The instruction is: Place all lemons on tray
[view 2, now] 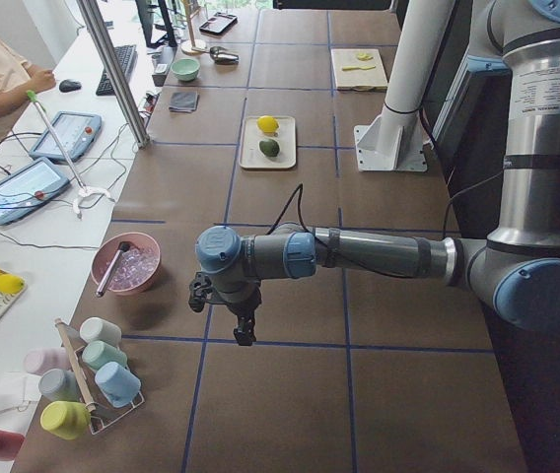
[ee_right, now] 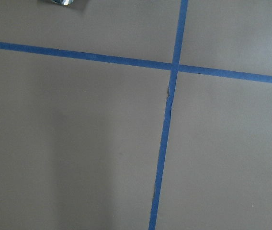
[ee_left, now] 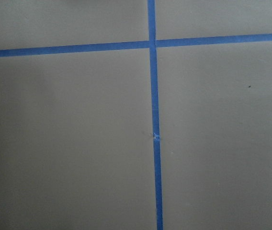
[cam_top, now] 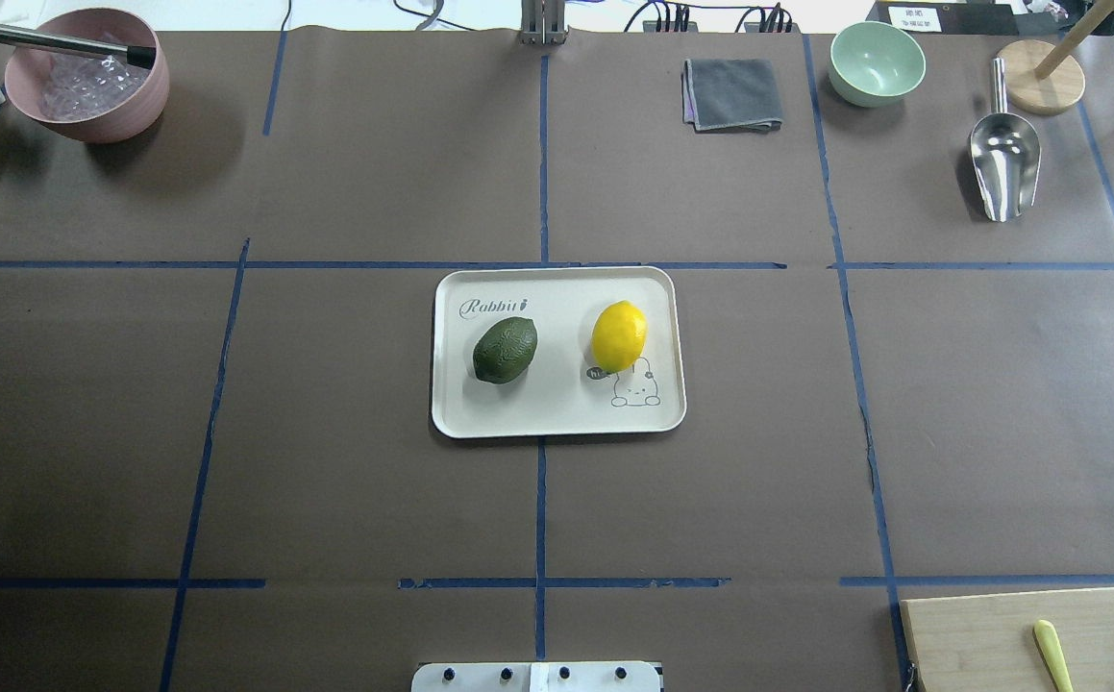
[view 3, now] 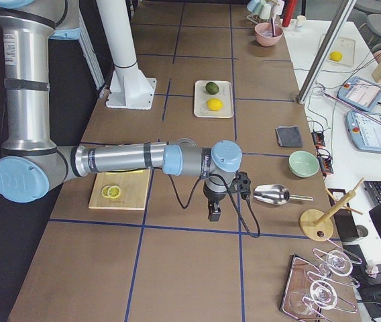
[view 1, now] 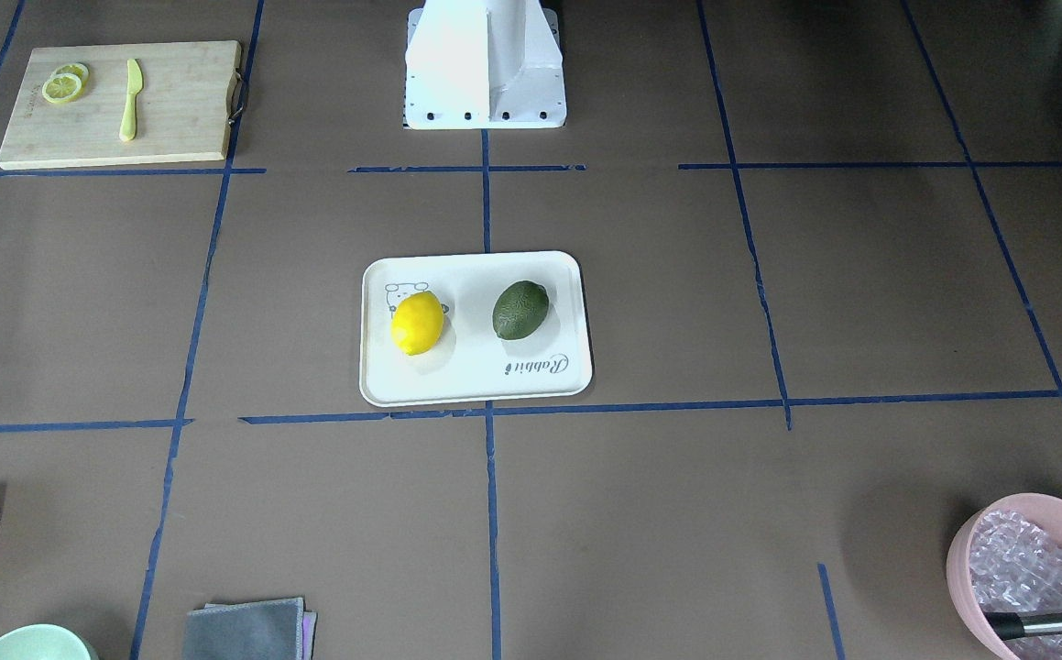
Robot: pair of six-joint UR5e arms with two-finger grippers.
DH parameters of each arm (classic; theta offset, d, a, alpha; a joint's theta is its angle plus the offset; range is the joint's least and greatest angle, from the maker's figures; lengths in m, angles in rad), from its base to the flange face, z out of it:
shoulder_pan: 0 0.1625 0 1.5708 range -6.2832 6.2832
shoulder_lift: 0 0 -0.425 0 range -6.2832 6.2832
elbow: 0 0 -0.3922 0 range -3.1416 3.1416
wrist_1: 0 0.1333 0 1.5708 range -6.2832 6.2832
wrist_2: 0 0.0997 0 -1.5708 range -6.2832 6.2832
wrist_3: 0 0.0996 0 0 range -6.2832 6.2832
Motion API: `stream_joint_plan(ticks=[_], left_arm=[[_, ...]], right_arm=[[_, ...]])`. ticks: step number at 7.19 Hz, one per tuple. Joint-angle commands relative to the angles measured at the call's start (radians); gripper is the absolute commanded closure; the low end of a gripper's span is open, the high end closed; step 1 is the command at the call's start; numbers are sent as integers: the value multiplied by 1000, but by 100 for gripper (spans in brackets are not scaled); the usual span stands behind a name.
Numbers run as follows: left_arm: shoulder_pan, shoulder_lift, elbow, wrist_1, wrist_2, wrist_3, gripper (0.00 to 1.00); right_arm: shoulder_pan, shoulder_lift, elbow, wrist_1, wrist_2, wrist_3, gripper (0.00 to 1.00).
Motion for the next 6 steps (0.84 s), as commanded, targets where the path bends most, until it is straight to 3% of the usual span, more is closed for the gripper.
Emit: stream_joint_plan(ticks=[1,6], left_arm=[[-3,2,-1,1,-17,3,0],[-2,25,-5,-14,-15,4,0]], right_arm=[[3,-9,-1,7,5,2,0],[3,-9,1,10,1,-1,0]])
